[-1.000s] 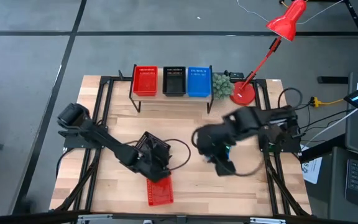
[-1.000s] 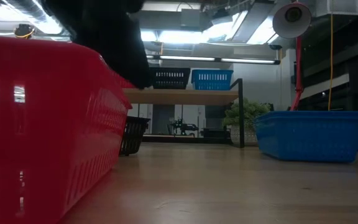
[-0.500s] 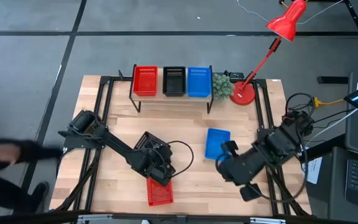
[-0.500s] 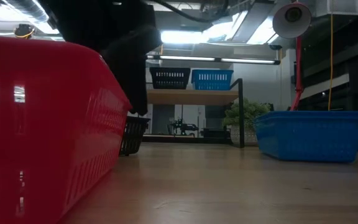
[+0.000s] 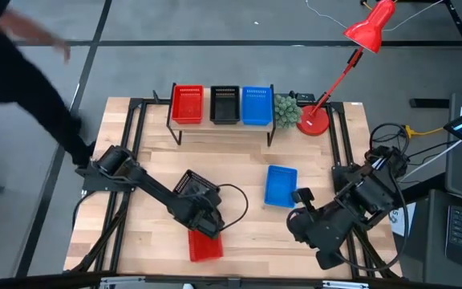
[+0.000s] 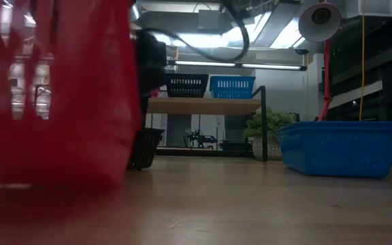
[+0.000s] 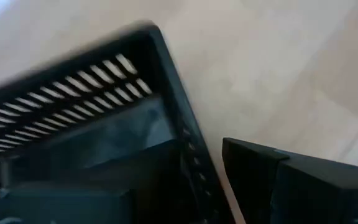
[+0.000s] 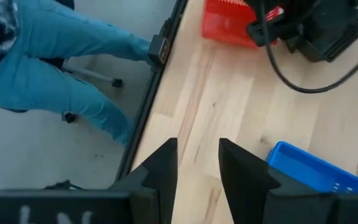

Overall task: Stack baskets on shelf by color
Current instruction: Stack the black bin on top of the black bin on the shelf

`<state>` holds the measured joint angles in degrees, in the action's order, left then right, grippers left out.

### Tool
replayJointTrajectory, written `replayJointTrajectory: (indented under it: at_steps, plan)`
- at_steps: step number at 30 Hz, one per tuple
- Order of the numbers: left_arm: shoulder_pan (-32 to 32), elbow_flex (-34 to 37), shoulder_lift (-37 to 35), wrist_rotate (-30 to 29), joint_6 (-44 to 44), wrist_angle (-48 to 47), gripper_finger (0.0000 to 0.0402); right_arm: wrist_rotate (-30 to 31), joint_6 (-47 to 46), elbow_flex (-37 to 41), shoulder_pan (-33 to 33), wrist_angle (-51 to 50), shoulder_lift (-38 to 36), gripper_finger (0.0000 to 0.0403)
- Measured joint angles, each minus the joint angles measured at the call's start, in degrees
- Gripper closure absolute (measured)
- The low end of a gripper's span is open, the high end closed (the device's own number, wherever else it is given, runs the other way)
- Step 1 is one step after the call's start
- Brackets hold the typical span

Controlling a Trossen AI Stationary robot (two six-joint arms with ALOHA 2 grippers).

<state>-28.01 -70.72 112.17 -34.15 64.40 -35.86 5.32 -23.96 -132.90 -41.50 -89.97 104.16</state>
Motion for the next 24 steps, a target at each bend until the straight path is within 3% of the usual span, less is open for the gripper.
replayJointTrajectory:
  at_steps: [3, 7, 15, 18, 20, 24]
  plan:
    - [-0.2, 0.0, 0.8, 0.3, -0.9, 0.2, 0.0306, 2.1, -2.5, 0.0, -0.2, 0.1, 0.0, 0.0289]
    - [-0.6, -2.4, 0.6, -3.6, -5.9, -1.0, 0.0385, 4.1, -3.1, 0.0, -0.5, 0.0, 0.0, 0.0289]
    - [-1.8, -18.2, 0.2, -11.6, -14.6, -20.2, 0.0401, 4.1, -3.1, 0.0, -0.8, 0.0, 0.0, 0.0289]
    - [-1.6, -27.2, 0.2, -14.4, -23.7, -30.9, 0.0401, 4.2, -3.0, 0.0, -1.1, 0.0, 0.0, 0.0289]
    - [-0.2, -33.2, 0.2, -16.8, -34.5, -36.8, 0.0401, 4.2, -2.7, 0.0, -1.2, 0.0, 0.0, 0.0289]
    - [7.2, -43.2, -0.6, -17.6, -54.9, -45.6, 0.0401, 6.6, -2.6, 0.0, -1.2, 0.0, 0.0, 0.0289]
